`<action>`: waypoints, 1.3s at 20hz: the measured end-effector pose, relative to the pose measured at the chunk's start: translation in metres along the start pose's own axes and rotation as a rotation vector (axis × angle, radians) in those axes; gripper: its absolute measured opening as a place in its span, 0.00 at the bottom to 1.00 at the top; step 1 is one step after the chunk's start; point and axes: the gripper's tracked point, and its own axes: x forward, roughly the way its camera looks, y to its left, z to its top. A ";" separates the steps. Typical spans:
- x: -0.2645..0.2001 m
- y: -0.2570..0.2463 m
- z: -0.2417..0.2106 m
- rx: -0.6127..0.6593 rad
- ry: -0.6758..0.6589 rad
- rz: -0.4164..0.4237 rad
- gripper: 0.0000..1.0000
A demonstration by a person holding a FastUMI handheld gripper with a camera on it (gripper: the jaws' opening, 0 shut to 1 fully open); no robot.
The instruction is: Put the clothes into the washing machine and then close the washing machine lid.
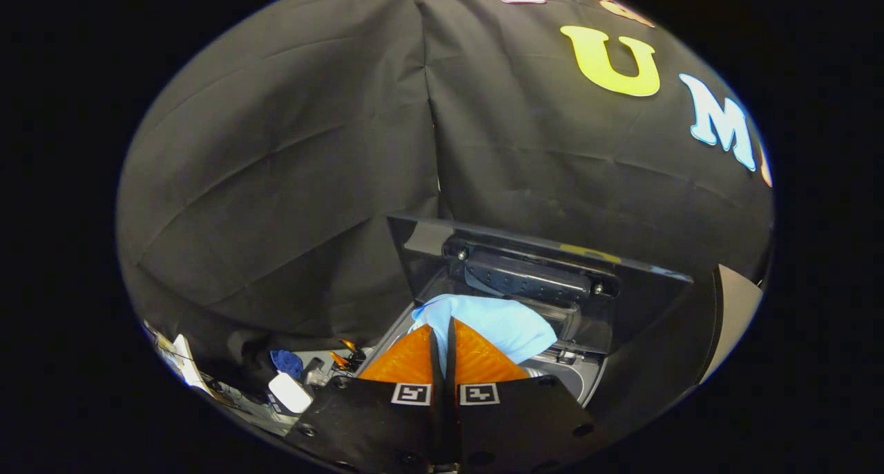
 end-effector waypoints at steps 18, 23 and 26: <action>0.054 -0.047 -0.086 0.062 0.176 -0.109 0.02; 0.058 -0.050 -0.118 0.114 0.244 -0.129 0.02; 0.060 -0.054 -0.131 0.156 0.262 -0.142 0.02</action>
